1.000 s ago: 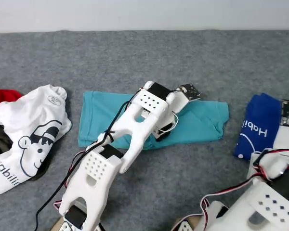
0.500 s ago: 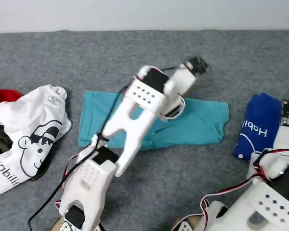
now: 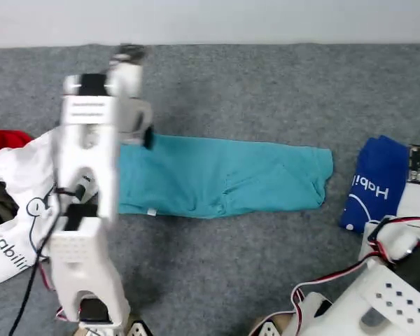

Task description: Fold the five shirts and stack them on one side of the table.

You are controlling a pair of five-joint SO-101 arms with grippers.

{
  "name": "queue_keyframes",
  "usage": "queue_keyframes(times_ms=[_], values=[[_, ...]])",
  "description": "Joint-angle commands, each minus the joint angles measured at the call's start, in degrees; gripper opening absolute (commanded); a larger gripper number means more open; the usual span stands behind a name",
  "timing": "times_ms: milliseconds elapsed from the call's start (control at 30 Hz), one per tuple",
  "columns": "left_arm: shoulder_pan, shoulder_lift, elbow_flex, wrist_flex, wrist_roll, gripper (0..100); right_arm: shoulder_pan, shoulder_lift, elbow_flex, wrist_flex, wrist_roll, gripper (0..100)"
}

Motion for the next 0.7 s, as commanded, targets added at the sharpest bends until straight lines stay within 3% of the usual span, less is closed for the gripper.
queue_keyframes(times_ms=[0,300,667], values=[[-5.5,0.6,0.3,0.9,-1.7,26,0.4,-0.9,-0.4,2.2,0.0,1.2],[-6.2,11.6,-0.8,0.8,-3.5,26,0.4,-0.7,-0.4,1.9,0.4,1.3],[-4.7,25.1,-14.4,1.2,-3.3,25,0.4,-0.4,-0.4,1.8,0.4,1.4]])
